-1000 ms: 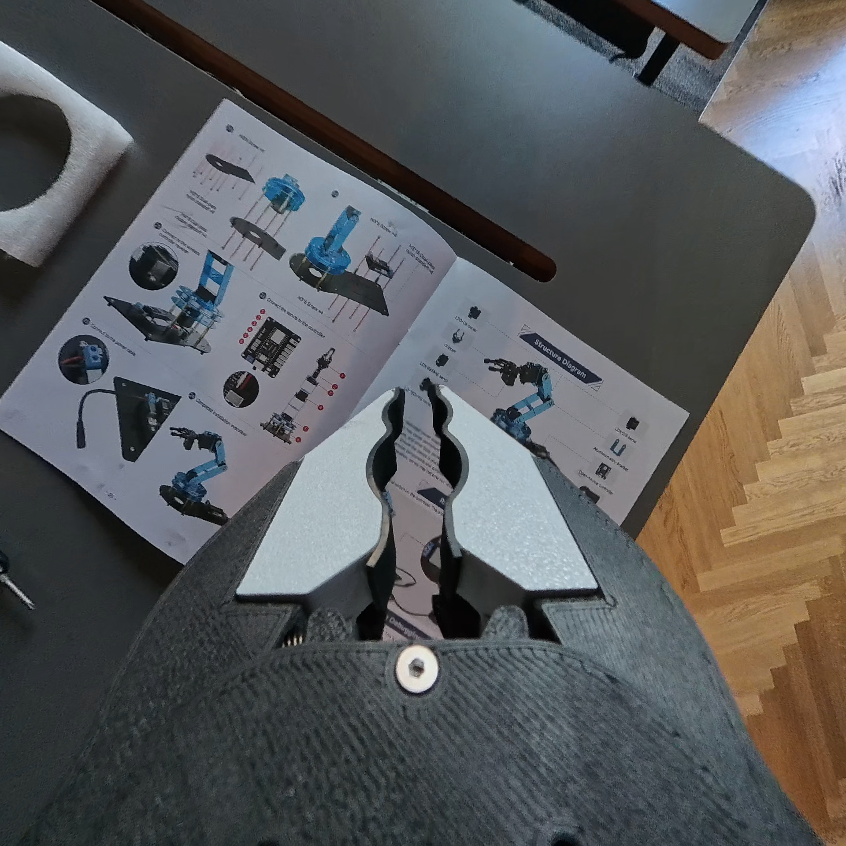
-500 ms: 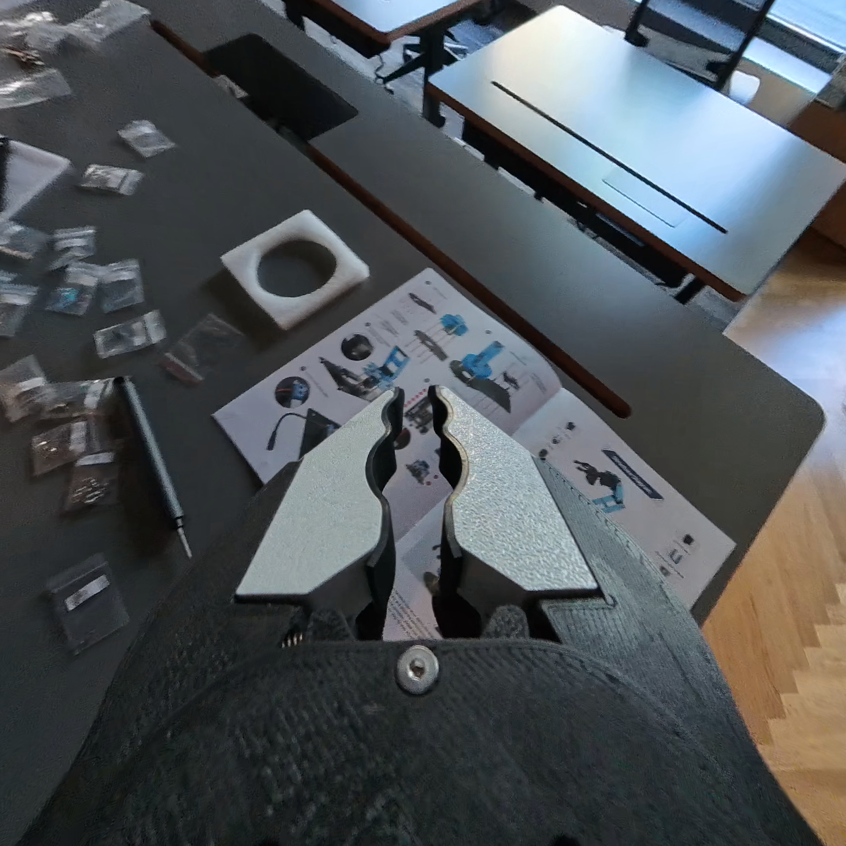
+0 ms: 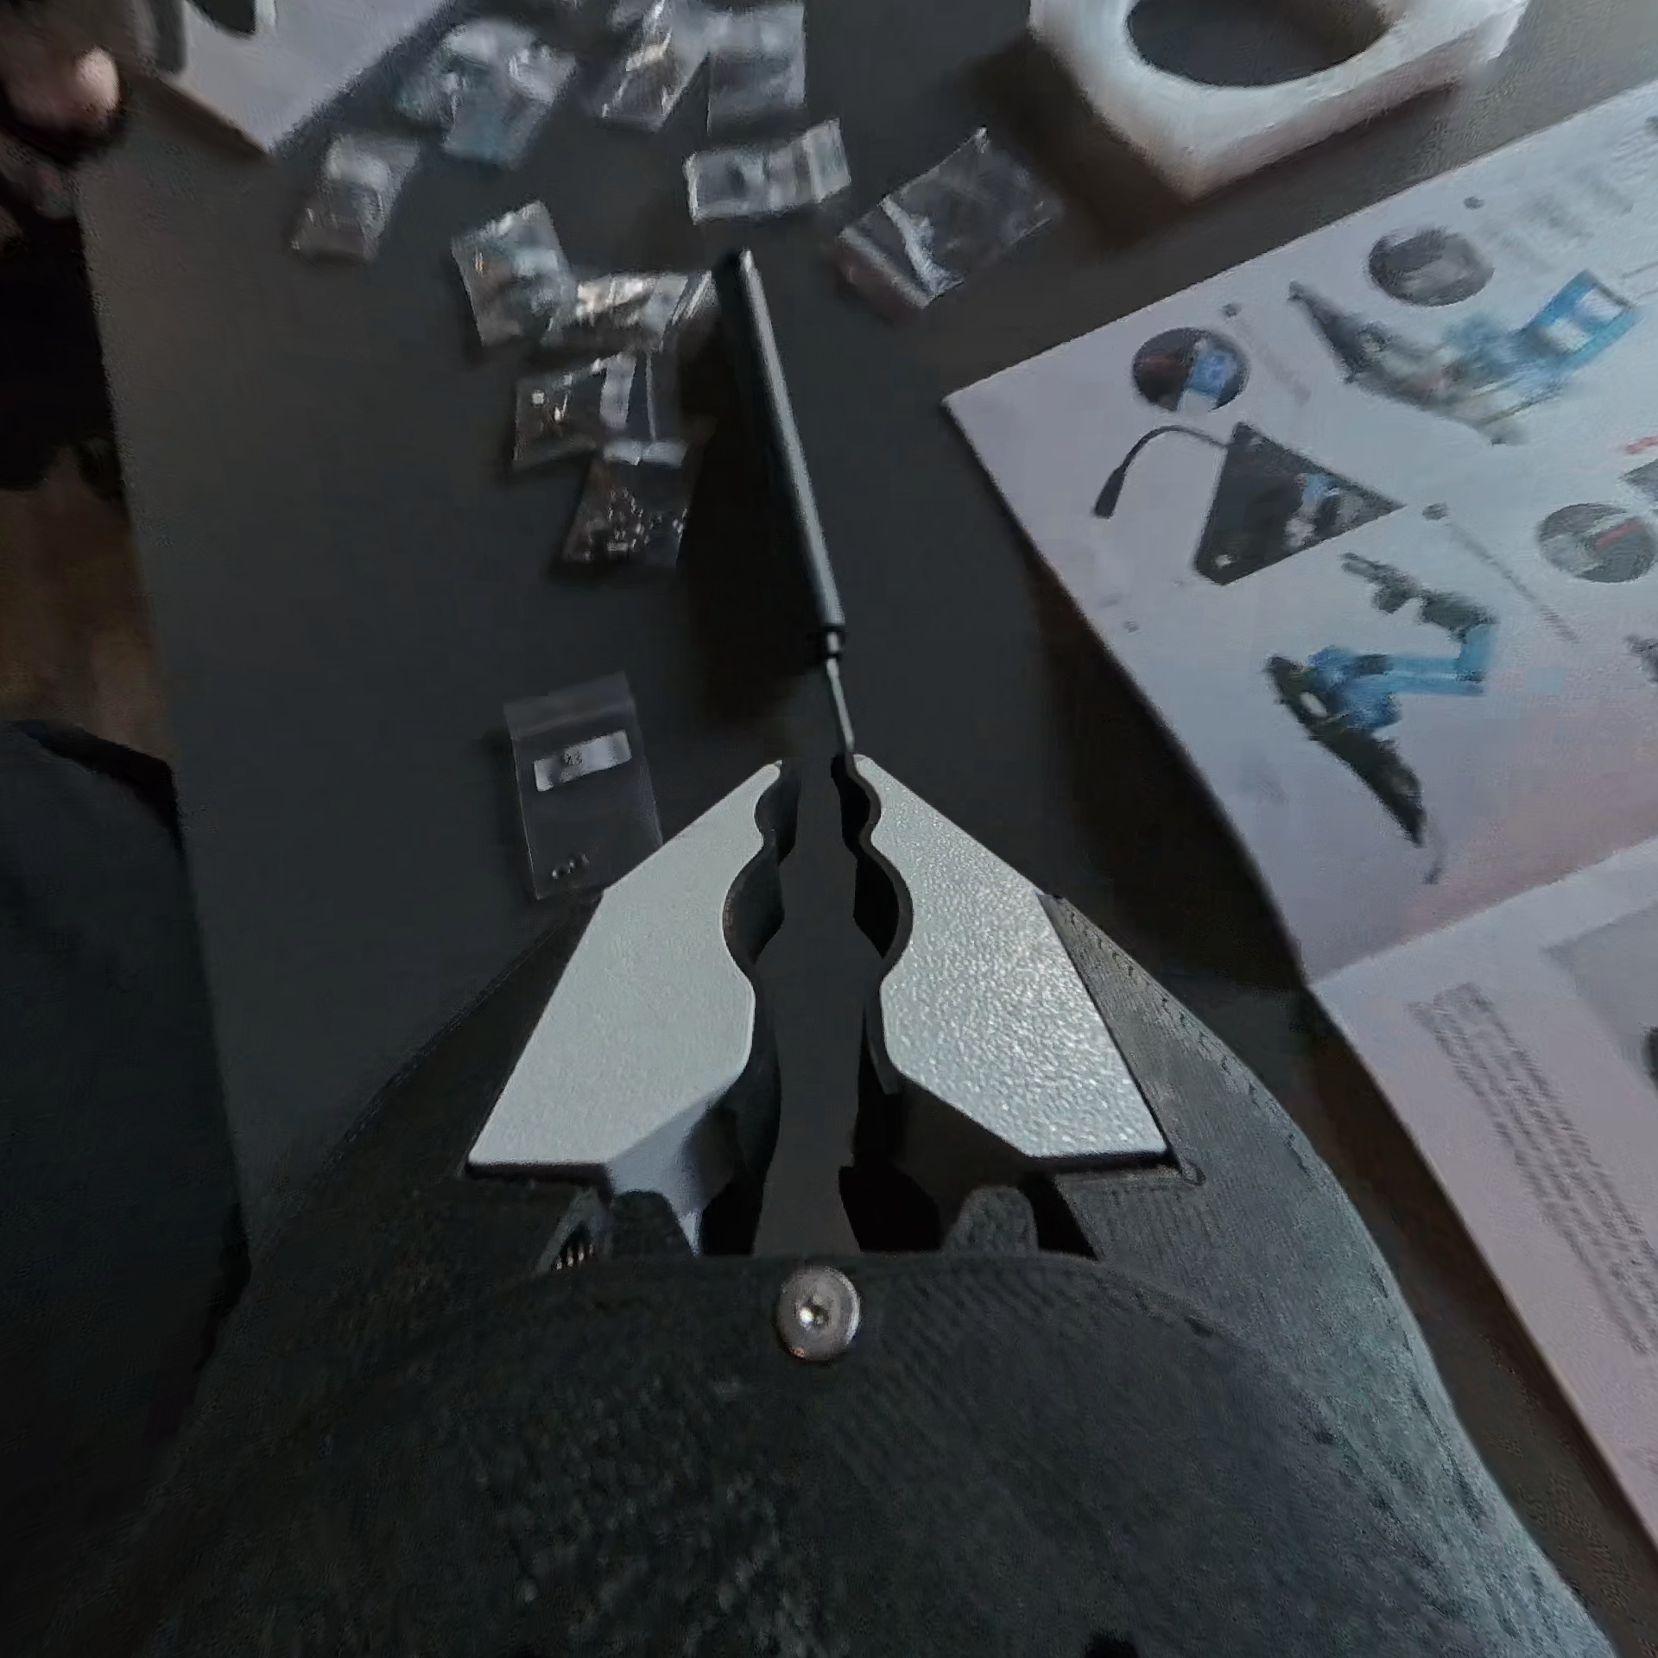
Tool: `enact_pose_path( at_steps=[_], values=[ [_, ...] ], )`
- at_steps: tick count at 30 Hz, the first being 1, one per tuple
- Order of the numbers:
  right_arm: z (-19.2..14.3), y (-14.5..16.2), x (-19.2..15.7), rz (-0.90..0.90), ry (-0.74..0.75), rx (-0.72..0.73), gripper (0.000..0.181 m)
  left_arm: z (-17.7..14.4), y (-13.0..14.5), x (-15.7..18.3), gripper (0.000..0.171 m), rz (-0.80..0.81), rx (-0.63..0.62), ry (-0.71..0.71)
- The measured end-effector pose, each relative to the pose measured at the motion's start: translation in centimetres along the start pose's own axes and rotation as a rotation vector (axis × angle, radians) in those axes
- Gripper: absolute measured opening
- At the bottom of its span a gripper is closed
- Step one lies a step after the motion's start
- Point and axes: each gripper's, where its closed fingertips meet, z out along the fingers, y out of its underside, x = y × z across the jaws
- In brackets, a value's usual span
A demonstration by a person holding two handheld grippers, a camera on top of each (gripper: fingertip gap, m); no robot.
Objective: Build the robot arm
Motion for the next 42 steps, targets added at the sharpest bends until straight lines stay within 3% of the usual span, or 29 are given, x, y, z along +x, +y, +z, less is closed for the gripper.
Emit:
enact_pose_path(
  at_steps=[5, 14, 18, 22, 26, 32, 37, 42],
  values=[
    [2.5, 0.6, -3.1, -0.068, -0.005, -0.024, 0.012, -1.6, 2.1, -1.4, 0.004, -0.029, -0.058, -0.002],
    [8.2, -3.9, -5.5, -0.036, -0.026, -0.001, 0.016, -5.1, 4.4, -3.2, 0.004, -0.05, -0.049, -0.04],
    [11.2, -5.0, -5.6, 0.054, -0.005, -0.046, 0.035, -5.7, 4.4, -3.3, 0.005, -0.06, -0.02, -0.024],
    [12.7, -4.4, -5.3, -0.028, 0.123, -0.141, 0.047, -5.5, 4.3, -2.3, 0.005, -0.056, -0.002, 0.017],
    [12.5, -4.2, -5.7, -0.042, 0.151, -0.146, 0.023, -4.9, 4.2, -1.7, 0.005, -0.05, 0.002, 0.05],
    [10.7, -3.3, -5.5, -0.055, 0.166, -0.088, 0.018, -1.5, 3.6, 0.8, 0.01, -0.096, -0.028, 0.206],
    [8.6, -4.5, -6.3, -0.117, 0.144, 0.114, 0.019, 3.3, 4.5, 3.6, 0.016, -0.157, -0.161, 0.37],
    [5.7, -6.4, -7.4, -0.149, 0.106, 0.333, 0.018, 4.2, 2.5, 6.4, 0.012, -0.343, -0.151, 0.628]
  ],
)
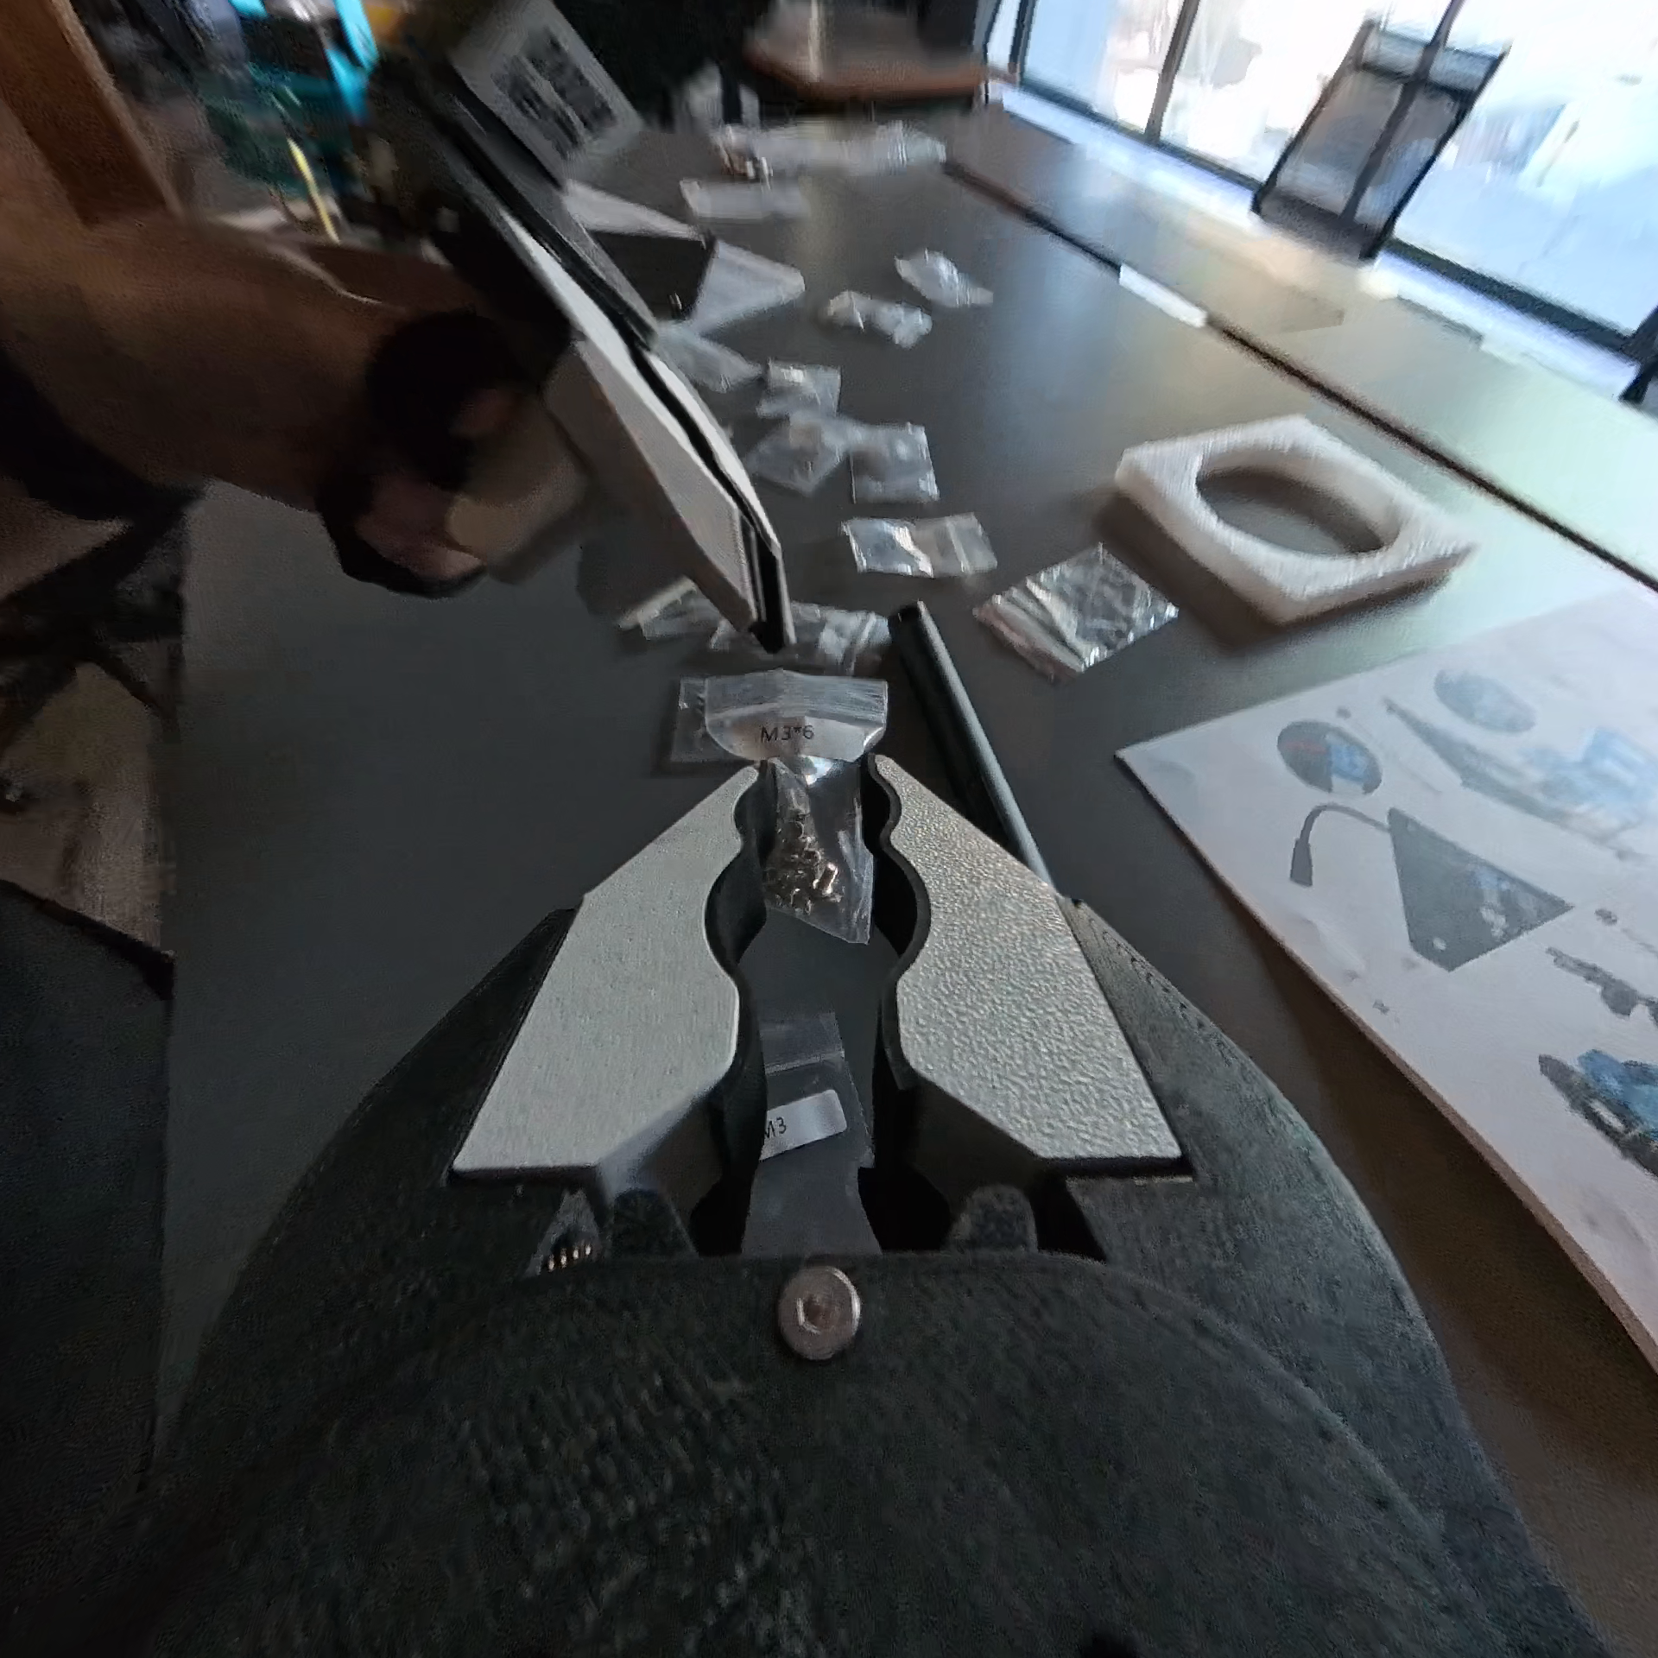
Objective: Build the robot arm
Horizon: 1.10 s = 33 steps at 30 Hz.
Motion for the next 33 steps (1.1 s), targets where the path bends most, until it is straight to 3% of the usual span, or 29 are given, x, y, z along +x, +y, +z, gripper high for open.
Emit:
enact_pose_path(
  at_steps=[2, 7, 12, 16, 19, 24, 28, 33],
  values=[
    [-1.0, -1.1, -0.2, -0.026, -0.009, 0.073, 0.018, 0.1, -0.9, 1.7, 0.0, -0.065, 0.038, 0.14],
    [-3.0, -3.7, -1.1, -0.036, -0.08, 0.22, 0.018, 0.7, -2.3, 5.2, 0.0, -0.204, 0.098, 0.405],
    [-4.0, -4.9, -1.1, -0.033, -0.118, 0.282, 0.018, 0.7, -3.0, 6.8, 0.002, -0.275, 0.137, 0.525],
    [-3.6, -4.5, -1.0, -0.046, -0.127, 0.264, 0.018, 1.1, -2.4, 6.7, 0.006, -0.3, 0.121, 0.508],
    [-2.6, -3.0, -1.0, -0.054, -0.128, 0.199, 0.019, 1.9, -0.8, 5.7, 0.0, -0.243, 0.067, 0.388],
    [0.1, 2.1, 0.1, 0.097, -0.104, -0.085, 0.03, 1.7, 1.5, 0.7, 0.0, 0.017, -0.03, -0.068],
    [0.5, 3.9, -1.1, 0.423, -0.209, -0.244, 0.029, 1.5, 2.3, -0.9, 0.0, 0.218, -0.082, -0.319],
    [0.4, 3.0, -2.3, 0.802, -0.331, -0.213, 0.026, 3.0, 2.6, -1.3, 0.0, 0.432, -0.084, -0.511]
  ],
)
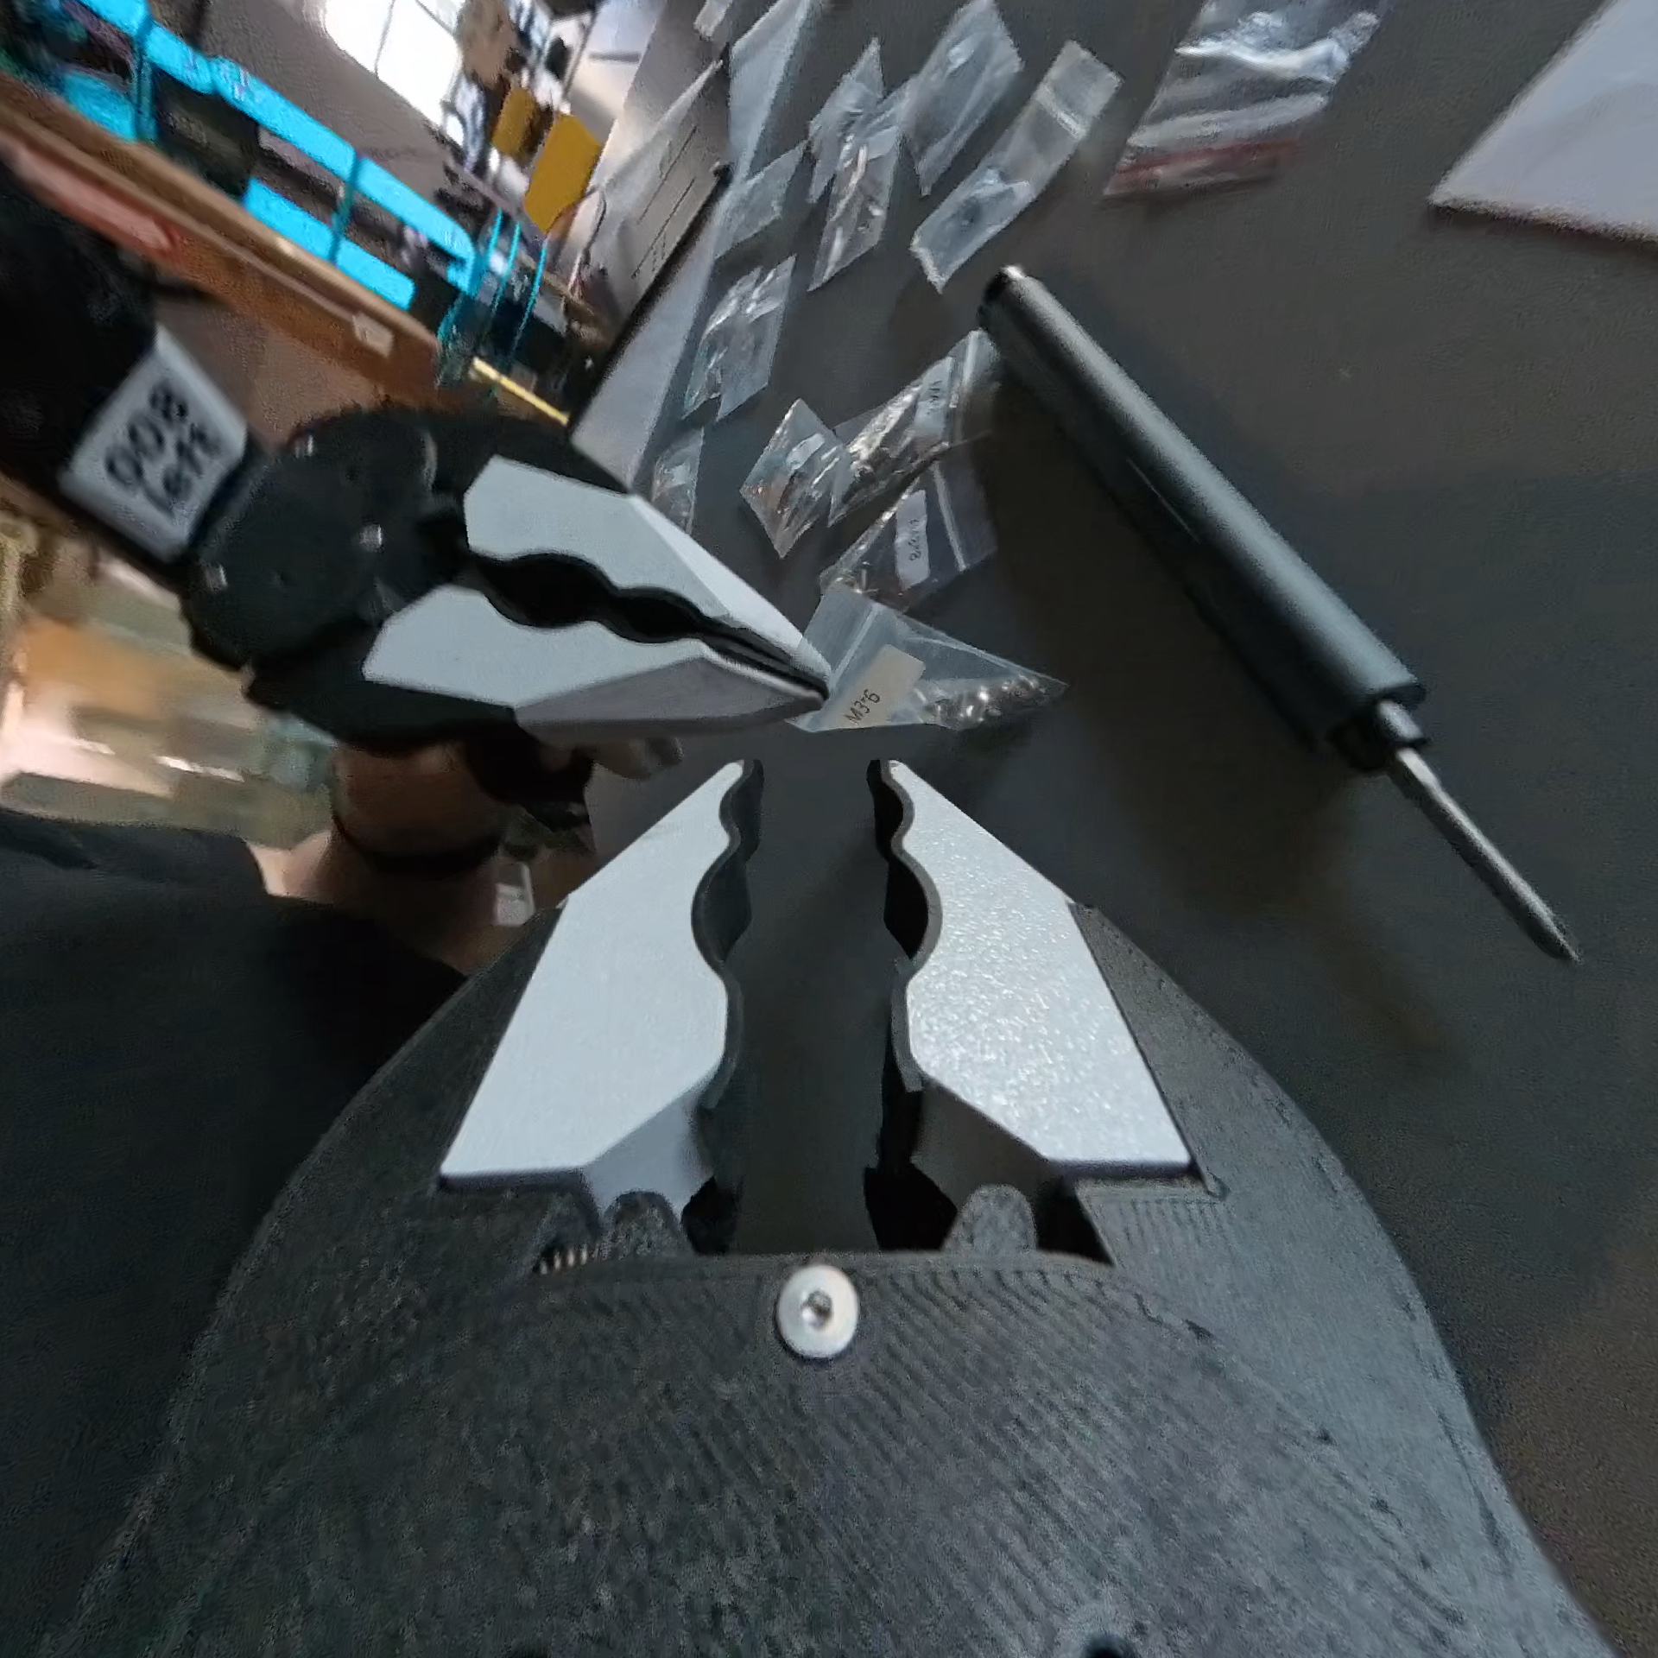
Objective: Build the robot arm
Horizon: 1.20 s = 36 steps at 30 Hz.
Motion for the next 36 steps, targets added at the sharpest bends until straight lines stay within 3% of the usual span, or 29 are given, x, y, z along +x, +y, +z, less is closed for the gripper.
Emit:
enact_pose_path(
  at_steps=[3, 13, 20, 36],
  values=[
    [-0.6, -0.2, 1.1, 0.097, -0.004, 0.054, 0.025, 1.2, 1.1, 0.1, 0.0, 0.035, -0.038, -0.054],
    [-1.8, -0.3, 2.7, 0.246, -0.037, 0.158, 0.01, 3.3, 2.1, 1.4, 0.001, -0.022, -0.073, -0.018],
    [-1.8, -0.1, 3.6, 0.175, 0.044, 0.119, 0.0, 3.6, 2.3, 1.7, 0.007, -0.084, -0.097, 0.044],
    [-1.3, -0.3, 4.1, 0.101, 0.083, 0.076, 0.0, 3.2, 1.8, 1.1, 0.0, -0.301, -0.06, 0.177]
  ],
)
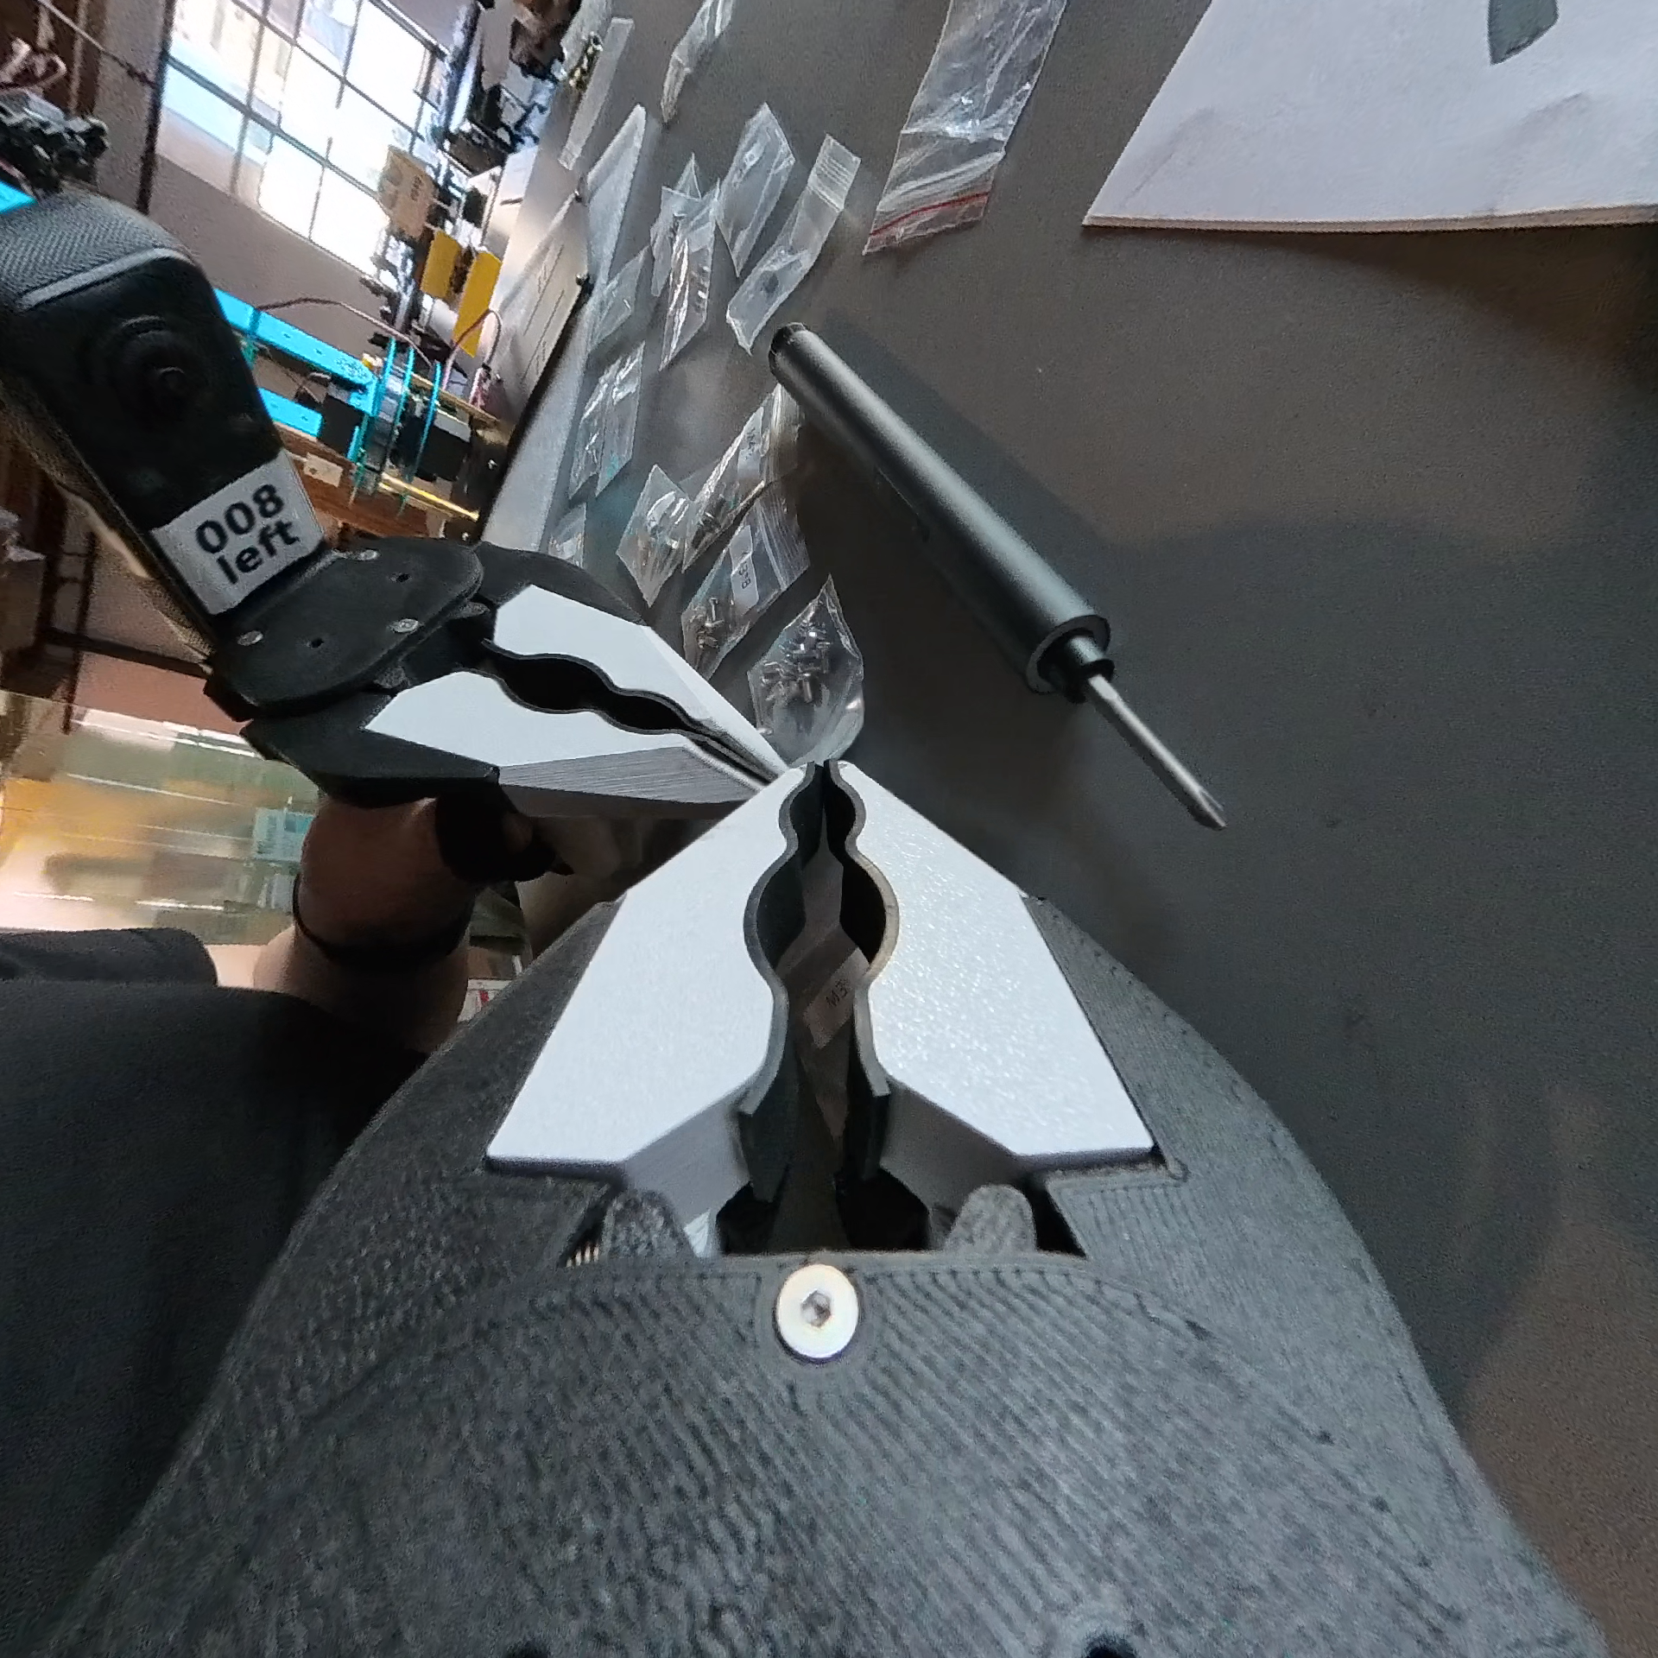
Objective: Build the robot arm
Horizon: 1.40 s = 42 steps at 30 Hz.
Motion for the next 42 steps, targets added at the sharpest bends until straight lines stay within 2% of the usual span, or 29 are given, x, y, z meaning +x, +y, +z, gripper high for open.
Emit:
enact_pose_path(
  at_steps=[13, 18, 24, 32, 39, 42],
  values=[
    [0.9, -0.1, 0.1, -0.019, 0.015, -0.063, 0.002, -0.1, -0.1, -0.3, 0.0, -0.1, -0.001, 0.073],
    [1.0, 0.2, 0.5, -0.085, 0.057, -0.121, 0.0, -0.2, -0.2, -0.3, 0.0, -0.122, 0.0, 0.097],
    [1.2, 0.2, 0.2, -0.084, 0.034, -0.142, 0.004, -0.2, -0.1, -0.2, 0.0, -0.115, -0.007, 0.098],
    [1.3, 0.3, 0.3, -0.096, 0.037, -0.157, 0.0, -0.2, -0.1, -0.2, 0.0, -0.121, -0.004, 0.107],
    [1.1, 0.0, 0.1, -0.076, 0.038, -0.137, 0.014, -0.7, -0.5, -0.3, 0.0, -0.134, 0.034, 0.113],
    [1.1, 0.1, -0.1, -0.027, 0.006, -0.135, 0.014, -1.0, -0.6, -0.4, 0.0, -0.148, 0.052, 0.122]
  ],
)
